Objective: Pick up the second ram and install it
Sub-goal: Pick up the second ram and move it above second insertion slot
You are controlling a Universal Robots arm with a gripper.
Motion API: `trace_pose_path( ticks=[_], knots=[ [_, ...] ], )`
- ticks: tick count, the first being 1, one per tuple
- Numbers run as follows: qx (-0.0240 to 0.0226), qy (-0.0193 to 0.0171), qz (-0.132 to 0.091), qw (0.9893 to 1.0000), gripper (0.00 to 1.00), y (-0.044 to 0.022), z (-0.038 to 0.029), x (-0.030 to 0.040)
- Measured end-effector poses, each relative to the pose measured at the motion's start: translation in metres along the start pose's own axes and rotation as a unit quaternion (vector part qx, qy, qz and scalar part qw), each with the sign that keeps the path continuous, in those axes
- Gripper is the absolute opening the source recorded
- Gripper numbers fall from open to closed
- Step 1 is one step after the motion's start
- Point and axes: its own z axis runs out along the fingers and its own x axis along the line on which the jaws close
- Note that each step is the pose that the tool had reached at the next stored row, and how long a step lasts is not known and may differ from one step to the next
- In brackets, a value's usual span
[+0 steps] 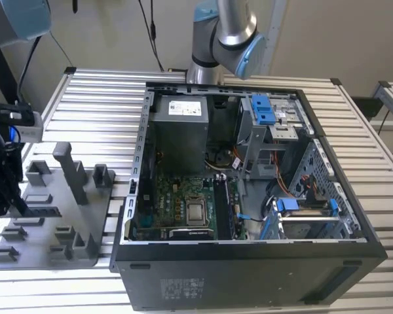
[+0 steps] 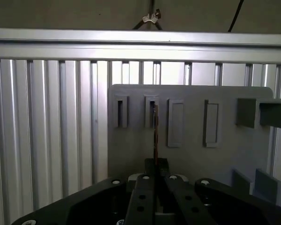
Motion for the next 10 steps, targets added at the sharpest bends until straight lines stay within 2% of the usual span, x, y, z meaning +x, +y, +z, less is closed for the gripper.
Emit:
trace_pose_path(
  ticks=[10],
  knots=[
    [0.0000,0.0000,0.000,1.0000,0.14,0.0001,-0.0156,-0.0003]
  ],
)
